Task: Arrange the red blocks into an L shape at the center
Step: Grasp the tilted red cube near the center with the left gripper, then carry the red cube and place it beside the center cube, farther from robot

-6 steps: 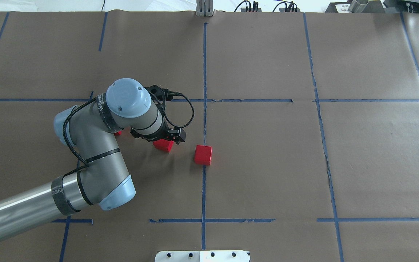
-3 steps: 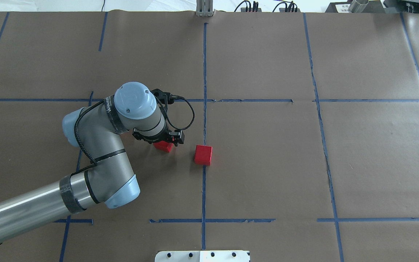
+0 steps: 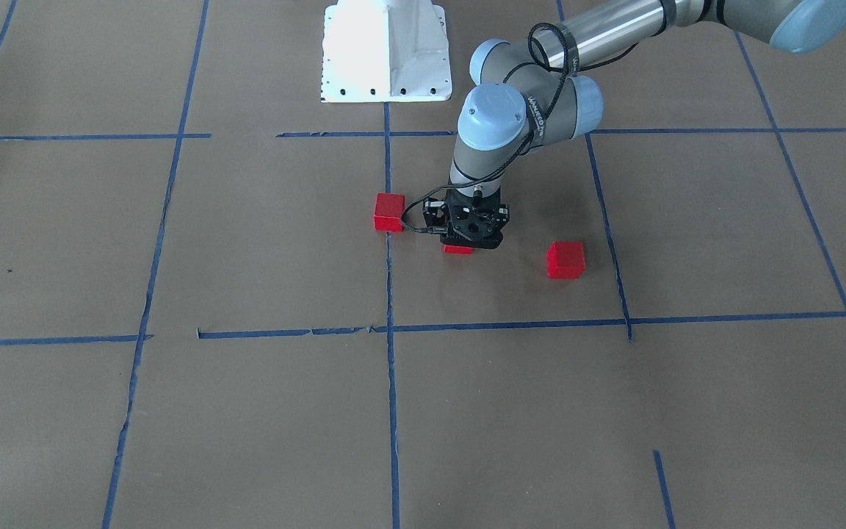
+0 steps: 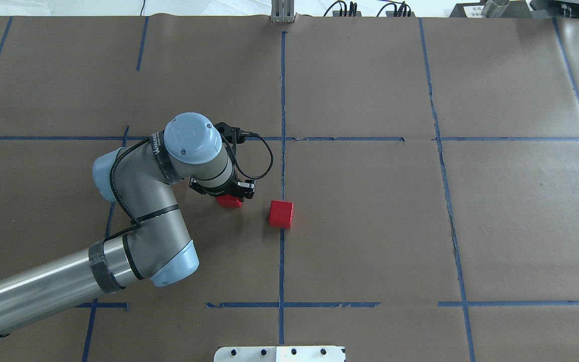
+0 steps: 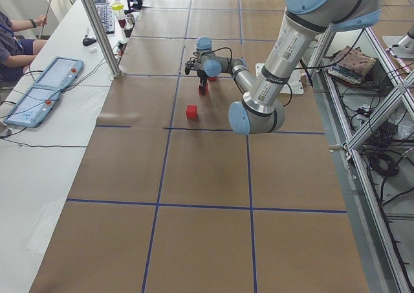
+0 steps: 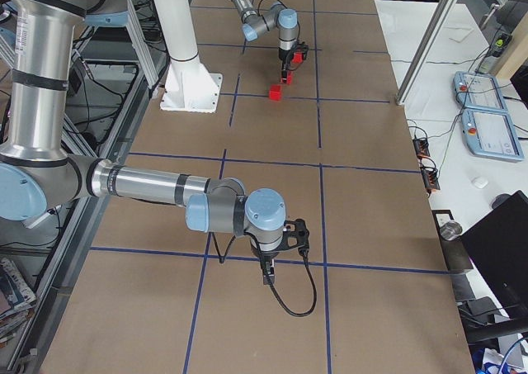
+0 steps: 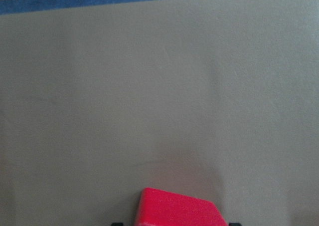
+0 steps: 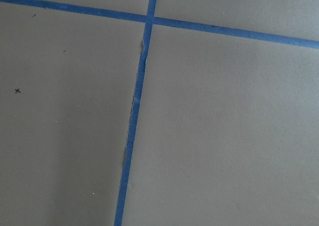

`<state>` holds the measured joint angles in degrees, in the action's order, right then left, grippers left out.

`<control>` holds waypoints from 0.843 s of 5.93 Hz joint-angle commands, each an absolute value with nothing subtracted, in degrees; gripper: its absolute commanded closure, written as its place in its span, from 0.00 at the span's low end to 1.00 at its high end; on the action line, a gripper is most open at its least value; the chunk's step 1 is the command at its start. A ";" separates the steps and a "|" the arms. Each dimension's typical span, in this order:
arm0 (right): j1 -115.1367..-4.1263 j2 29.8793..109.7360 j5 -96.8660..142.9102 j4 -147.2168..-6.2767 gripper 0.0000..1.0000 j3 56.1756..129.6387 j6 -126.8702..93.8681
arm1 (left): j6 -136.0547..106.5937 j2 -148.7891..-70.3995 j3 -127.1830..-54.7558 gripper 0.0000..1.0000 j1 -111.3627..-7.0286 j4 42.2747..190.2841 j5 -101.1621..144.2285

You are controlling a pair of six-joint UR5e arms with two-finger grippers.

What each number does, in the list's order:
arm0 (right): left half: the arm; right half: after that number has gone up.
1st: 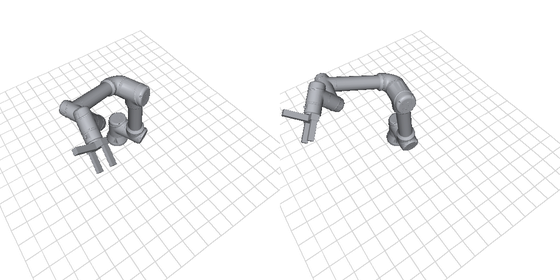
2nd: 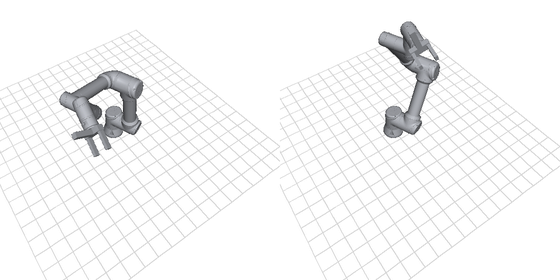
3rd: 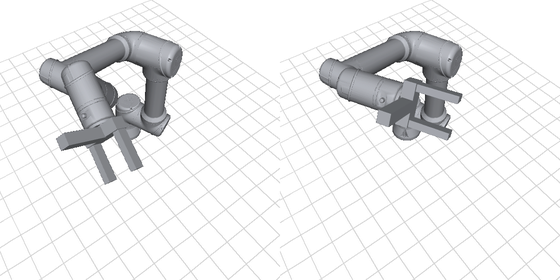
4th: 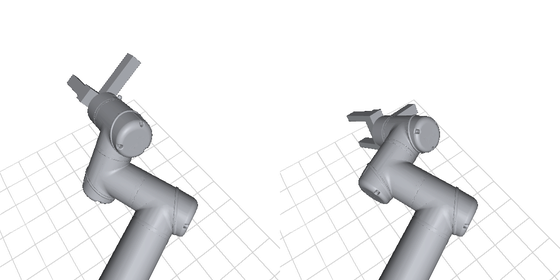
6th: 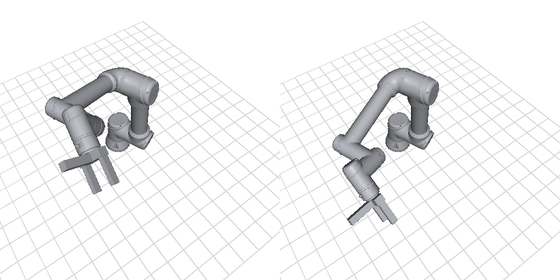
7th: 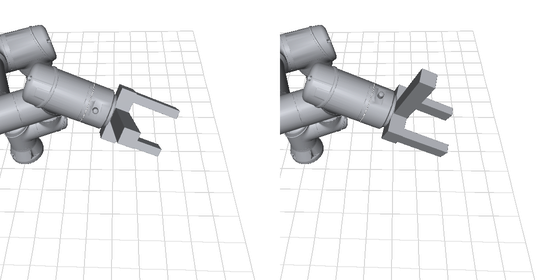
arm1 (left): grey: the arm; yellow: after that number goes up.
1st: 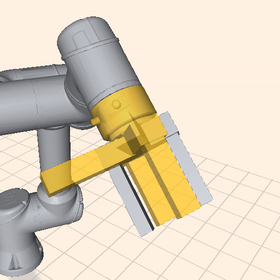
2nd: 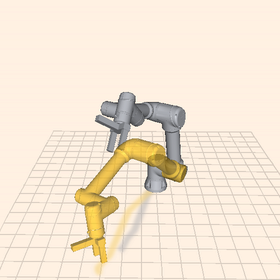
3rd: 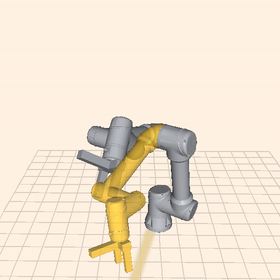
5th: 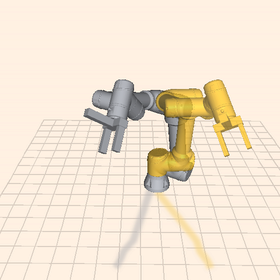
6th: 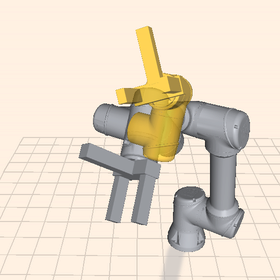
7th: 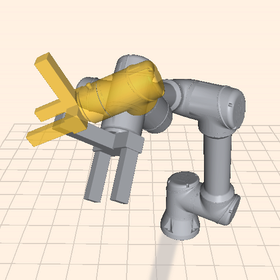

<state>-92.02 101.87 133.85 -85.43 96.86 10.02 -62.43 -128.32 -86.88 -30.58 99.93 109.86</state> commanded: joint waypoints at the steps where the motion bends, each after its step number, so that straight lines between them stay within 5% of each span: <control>1: -92.02 101.87 133.86 -85.43 0.00 96.86 9.93 | -62.49 -129.98 -86.84 0.62 -31.46 99.58 109.78; 5: -91.93 101.87 133.68 -85.52 0.00 96.68 10.02 | -65.21 -142.46 -74.45 0.63 -30.07 99.32 107.67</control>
<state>-91.96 101.87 133.75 -85.49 96.75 10.00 -64.97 -140.84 -76.02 -30.80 99.30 107.84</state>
